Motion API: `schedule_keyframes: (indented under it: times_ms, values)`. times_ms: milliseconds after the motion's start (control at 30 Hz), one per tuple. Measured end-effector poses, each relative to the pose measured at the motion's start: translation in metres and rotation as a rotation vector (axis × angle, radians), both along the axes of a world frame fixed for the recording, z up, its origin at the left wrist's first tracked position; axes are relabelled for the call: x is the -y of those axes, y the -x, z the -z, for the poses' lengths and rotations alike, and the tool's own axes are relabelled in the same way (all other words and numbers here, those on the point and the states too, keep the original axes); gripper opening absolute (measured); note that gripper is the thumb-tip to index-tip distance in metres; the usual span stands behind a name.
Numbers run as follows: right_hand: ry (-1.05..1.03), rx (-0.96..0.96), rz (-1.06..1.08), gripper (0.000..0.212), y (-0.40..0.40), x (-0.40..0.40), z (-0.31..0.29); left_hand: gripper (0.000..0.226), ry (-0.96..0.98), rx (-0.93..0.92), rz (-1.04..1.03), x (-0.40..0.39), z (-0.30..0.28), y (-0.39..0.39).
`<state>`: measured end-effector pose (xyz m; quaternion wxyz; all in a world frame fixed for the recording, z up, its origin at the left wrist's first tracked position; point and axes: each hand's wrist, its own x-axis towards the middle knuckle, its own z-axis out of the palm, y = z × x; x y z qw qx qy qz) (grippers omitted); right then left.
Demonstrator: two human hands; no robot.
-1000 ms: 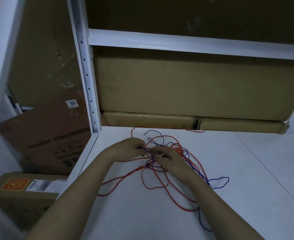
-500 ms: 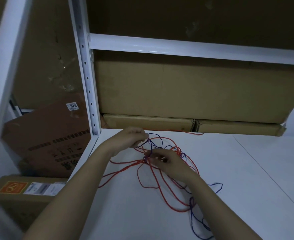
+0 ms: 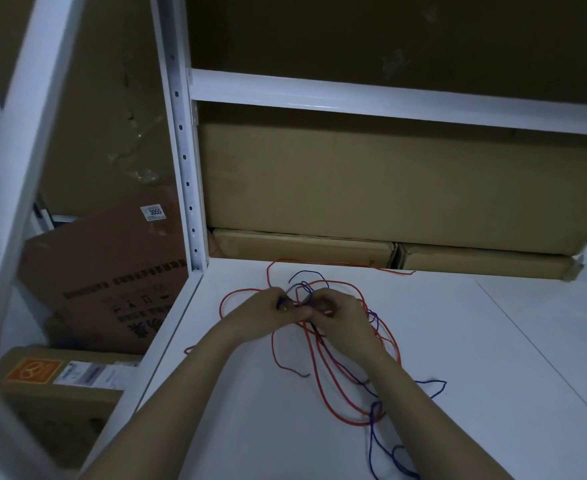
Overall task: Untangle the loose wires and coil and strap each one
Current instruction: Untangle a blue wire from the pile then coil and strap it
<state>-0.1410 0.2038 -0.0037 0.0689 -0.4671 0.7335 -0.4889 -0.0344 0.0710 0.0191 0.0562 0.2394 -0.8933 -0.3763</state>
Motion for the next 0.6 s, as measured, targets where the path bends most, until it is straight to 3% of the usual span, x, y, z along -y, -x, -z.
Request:
schedule_keyframes:
  times_ms: [167, 333, 400, 533, 600]
  values:
    - [0.040, 0.152, -0.011, 0.021, 0.002, 0.004, -0.005, 0.030, -0.037, -0.106, -0.100, 0.004, 0.016, 0.000]
    - [0.056, 0.418, -0.121, 0.018, 0.007, 0.004, -0.027, 0.030, 0.041, -0.079, -0.220, 0.013, 0.012, 0.009]
    - [0.010, 0.304, -0.060, 0.022, 0.010, 0.004, -0.039, 0.031, 0.083, -0.071, -0.218, 0.015, 0.010, 0.013]
    - [-0.258, -0.132, -0.017, 0.019, 0.030, -0.001, -0.072, 0.030, 0.147, -0.087, -0.291, 0.027, 0.007, 0.012]
    - [-0.301, -0.232, -0.019, 0.016, 0.037, -0.003, -0.088, 0.030, 0.163, -0.111, -0.317, 0.034, 0.003, 0.010]
